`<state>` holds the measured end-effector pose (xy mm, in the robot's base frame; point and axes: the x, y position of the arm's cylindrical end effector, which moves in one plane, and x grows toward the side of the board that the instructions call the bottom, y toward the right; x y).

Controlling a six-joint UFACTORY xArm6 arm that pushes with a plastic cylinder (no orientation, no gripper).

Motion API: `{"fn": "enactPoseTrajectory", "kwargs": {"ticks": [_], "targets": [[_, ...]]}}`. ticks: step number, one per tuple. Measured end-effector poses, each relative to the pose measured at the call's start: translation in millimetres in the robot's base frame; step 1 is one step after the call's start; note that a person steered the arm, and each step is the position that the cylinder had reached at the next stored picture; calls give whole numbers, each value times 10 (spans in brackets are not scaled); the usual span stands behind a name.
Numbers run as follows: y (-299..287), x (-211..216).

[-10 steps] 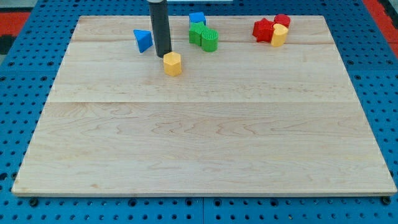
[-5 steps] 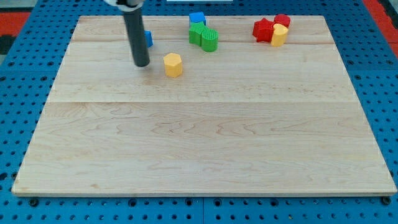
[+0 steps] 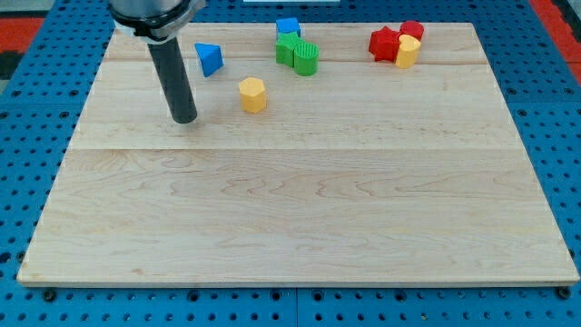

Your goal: Move the yellow hexagon to the bottom left of the yellow heart

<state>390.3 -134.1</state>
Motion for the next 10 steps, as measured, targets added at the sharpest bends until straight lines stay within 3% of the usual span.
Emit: {"fn": "enactPoseTrajectory", "kwargs": {"ticks": [2,5,7,10], "targets": [[505,-419],[1902,-345],[2370,-43],[2822,-642]]}}
